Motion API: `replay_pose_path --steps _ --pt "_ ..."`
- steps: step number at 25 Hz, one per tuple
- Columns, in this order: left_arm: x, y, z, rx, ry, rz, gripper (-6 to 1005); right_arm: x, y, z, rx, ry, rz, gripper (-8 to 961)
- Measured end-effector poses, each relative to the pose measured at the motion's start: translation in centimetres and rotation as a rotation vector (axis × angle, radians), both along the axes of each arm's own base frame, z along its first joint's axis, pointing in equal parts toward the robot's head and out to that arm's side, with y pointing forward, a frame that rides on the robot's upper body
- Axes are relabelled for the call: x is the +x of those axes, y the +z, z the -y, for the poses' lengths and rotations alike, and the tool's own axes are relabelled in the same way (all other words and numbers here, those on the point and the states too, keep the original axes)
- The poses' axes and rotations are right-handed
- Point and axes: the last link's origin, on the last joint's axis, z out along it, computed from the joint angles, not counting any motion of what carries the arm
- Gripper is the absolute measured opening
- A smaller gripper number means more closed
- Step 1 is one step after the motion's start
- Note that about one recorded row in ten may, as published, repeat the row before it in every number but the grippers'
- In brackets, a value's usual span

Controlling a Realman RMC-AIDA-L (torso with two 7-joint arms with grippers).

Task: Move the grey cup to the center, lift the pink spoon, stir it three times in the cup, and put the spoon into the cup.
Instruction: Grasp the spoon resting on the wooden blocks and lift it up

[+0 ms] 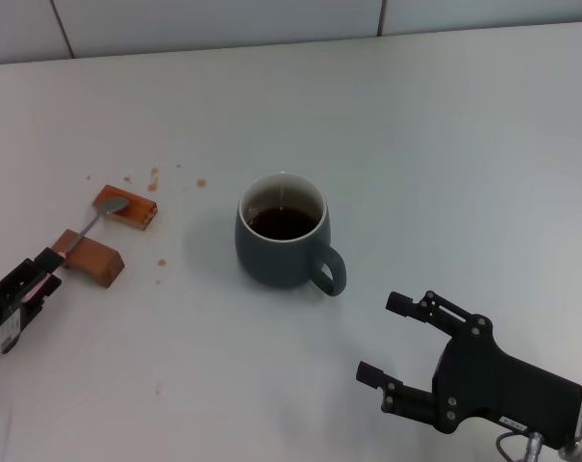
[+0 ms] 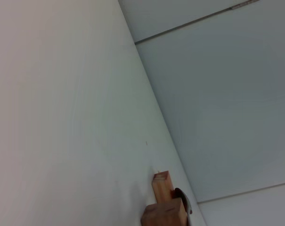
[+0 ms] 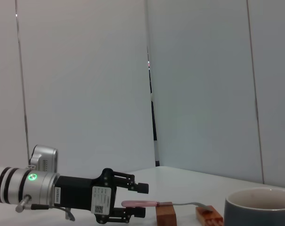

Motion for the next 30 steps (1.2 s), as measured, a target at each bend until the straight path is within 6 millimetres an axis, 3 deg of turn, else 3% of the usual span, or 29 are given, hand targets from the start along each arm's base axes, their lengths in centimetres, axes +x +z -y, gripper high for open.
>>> replay_pose_path --steps 6,30 --pt "-0.01 0.01 0.00 0.000 0.000 0.000 475 0.01 0.01 0.00 0.000 0.000 0.000 826" --pt "-0.05 -0.22 -0.11 -0.015 0.019 0.016 462 -0.02 0.00 -0.05 0.000 0.001 0.001 826"
